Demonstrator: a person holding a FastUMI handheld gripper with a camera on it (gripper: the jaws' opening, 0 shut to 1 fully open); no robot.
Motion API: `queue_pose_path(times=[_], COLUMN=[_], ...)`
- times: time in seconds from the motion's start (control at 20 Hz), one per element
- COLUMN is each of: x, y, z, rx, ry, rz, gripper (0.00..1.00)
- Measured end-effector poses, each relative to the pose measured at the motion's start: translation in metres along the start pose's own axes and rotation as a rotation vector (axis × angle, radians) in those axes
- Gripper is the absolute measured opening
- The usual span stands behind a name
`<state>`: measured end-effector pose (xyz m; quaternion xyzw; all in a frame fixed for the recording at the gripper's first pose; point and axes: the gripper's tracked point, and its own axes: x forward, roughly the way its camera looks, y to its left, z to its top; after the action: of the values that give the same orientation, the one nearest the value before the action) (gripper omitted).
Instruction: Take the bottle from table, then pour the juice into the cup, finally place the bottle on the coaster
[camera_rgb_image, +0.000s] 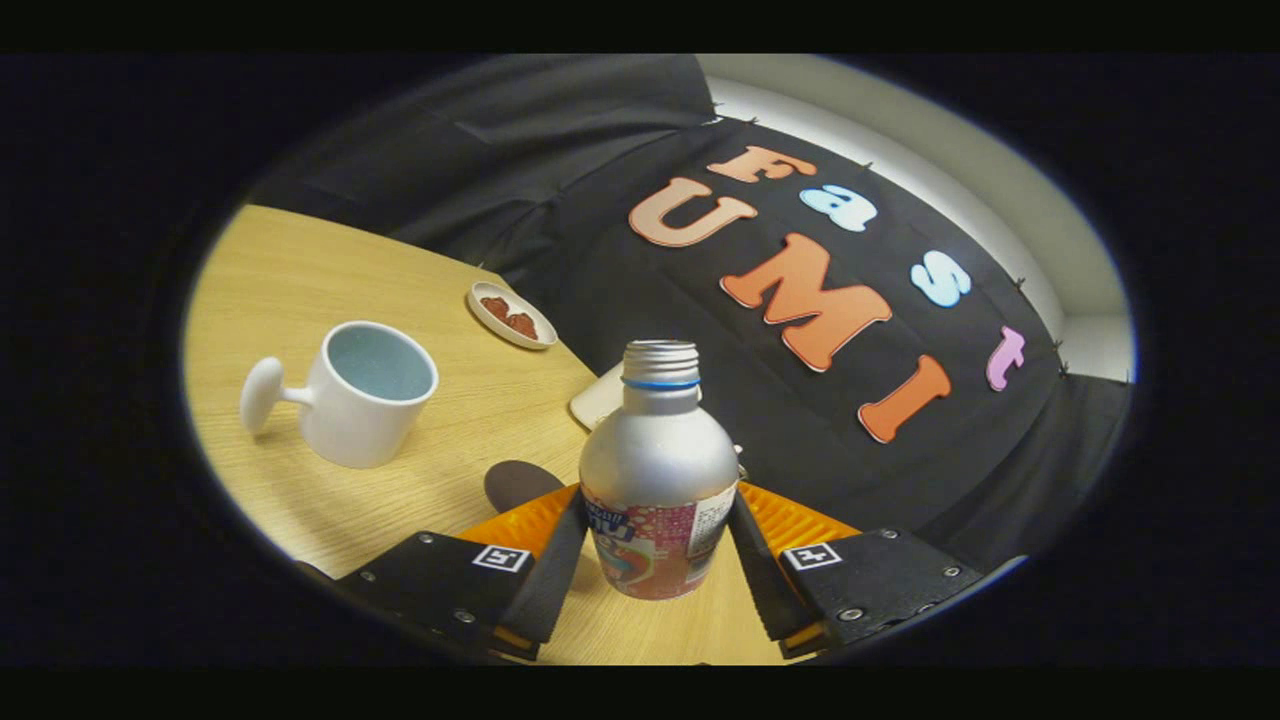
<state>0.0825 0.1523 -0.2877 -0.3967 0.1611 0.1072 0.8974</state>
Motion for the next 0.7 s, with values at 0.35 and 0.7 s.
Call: queue_pose_path(times=[0.35, 0.7], x=[0.010, 0.020], y=[0.006, 0.002], z=[0.006, 0.017], rx=[-0.263, -0.423], ry=[-0.024, -0.045], rz=[-0.030, -0.063], gripper=[0.77, 0.77])
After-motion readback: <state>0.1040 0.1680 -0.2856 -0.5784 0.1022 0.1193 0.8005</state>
